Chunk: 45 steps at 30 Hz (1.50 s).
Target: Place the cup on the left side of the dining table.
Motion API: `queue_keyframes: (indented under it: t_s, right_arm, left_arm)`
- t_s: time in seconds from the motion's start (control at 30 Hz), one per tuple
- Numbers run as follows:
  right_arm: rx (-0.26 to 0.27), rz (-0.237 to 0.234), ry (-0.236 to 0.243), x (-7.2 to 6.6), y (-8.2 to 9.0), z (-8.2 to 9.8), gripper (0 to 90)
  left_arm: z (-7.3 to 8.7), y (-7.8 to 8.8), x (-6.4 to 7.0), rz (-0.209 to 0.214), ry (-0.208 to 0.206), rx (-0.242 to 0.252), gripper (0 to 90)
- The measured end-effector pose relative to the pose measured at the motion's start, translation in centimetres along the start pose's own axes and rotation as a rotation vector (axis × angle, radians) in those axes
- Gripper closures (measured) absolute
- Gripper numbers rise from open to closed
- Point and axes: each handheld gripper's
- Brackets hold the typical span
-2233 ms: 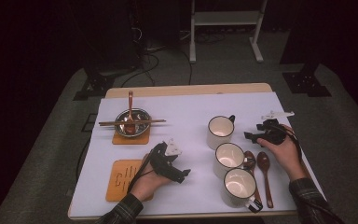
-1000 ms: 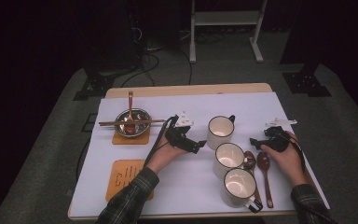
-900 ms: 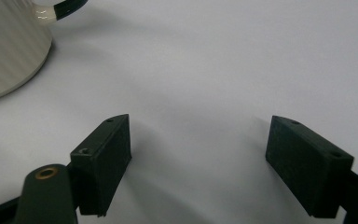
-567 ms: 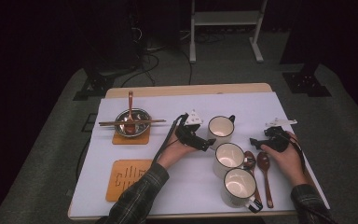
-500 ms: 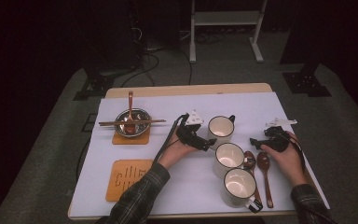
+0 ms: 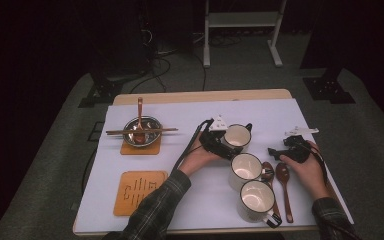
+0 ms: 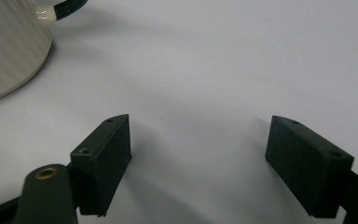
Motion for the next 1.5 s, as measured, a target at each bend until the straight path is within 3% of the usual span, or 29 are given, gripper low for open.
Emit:
queue_keyframes:
  t_s: [0.23, 0.67, 1.5]
  right_arm:
    - [0.000, 0.000, 0.000, 0.0, 0.0, 0.0, 20.5]
    - [0.000, 0.001, 0.000, 0.0, 0.0, 0.0, 20.5]
    - [0.001, 0.001, 0.002, 0.0, 0.0, 0.0, 20.5]
  left_arm:
    - [-0.2, -1.0, -0.3, 0.033, -0.001, 0.007, 1.2]
    - [-0.1, -1.2, -0.6, 0.055, -0.006, 0.031, 1.1]
    - [-1.0, -1.2, -0.5, 0.036, -0.068, 0.001, 2.9]
Point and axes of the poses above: each handheld gripper's, and its own axes: y roughly backward along the jaws, z roughly out of its underside, x roughly to its right, and after that the axes turned 13 degrees about -x, right-handed
